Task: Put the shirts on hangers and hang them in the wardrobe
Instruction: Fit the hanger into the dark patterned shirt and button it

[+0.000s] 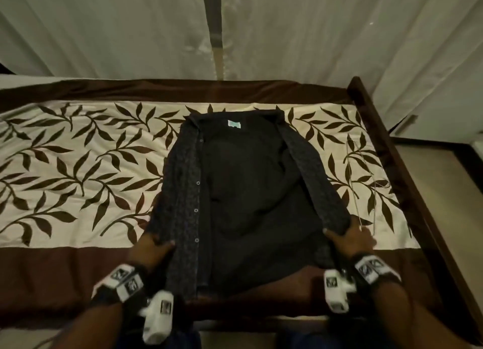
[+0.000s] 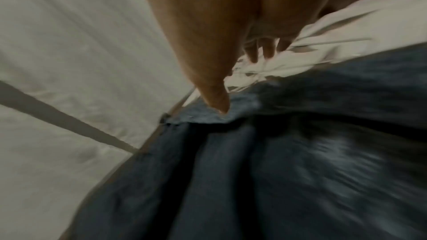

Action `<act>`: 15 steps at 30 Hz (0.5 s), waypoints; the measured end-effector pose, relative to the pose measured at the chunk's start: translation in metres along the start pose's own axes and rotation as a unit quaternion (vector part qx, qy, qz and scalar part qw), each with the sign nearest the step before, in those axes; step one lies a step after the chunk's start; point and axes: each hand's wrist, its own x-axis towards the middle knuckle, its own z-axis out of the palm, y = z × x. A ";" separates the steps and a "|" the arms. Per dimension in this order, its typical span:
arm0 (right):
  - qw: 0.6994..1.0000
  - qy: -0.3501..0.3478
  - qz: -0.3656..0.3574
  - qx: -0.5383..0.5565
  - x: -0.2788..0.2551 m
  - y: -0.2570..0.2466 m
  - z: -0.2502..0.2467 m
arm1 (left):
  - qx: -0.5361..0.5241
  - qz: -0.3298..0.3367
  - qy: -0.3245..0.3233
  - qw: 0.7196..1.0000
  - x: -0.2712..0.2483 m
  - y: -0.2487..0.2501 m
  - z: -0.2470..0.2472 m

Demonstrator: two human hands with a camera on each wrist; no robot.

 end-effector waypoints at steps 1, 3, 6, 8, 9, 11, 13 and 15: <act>0.999 -0.003 0.036 -0.019 -0.008 0.020 0.011 | 0.032 -0.007 -0.017 0.999 -0.006 -0.014 0.015; 0.999 0.015 0.038 -0.031 -0.026 0.036 0.019 | 0.128 0.008 -0.008 0.992 -0.006 -0.031 0.038; 0.999 -0.001 -0.011 0.042 -0.034 0.031 0.008 | 0.224 0.046 0.011 0.973 -0.018 -0.026 0.049; 0.998 -0.010 -0.020 0.055 -0.036 0.025 -0.020 | 0.266 0.086 0.022 0.960 -0.023 -0.017 0.031; 0.999 0.004 -0.018 0.050 -0.038 0.023 -0.040 | 0.274 0.092 0.034 0.957 -0.026 -0.014 0.015; 0.997 0.048 -0.016 0.059 -0.044 0.017 -0.082 | 0.268 0.090 0.087 0.955 -0.027 -0.010 -0.024; 0.988 0.108 -0.029 0.105 -0.048 0.008 -0.114 | 0.287 0.084 0.154 0.942 -0.032 -0.007 -0.054; 0.975 0.120 -0.077 0.170 -0.057 -0.009 -0.125 | 0.350 0.081 0.207 0.910 -0.045 0.002 -0.057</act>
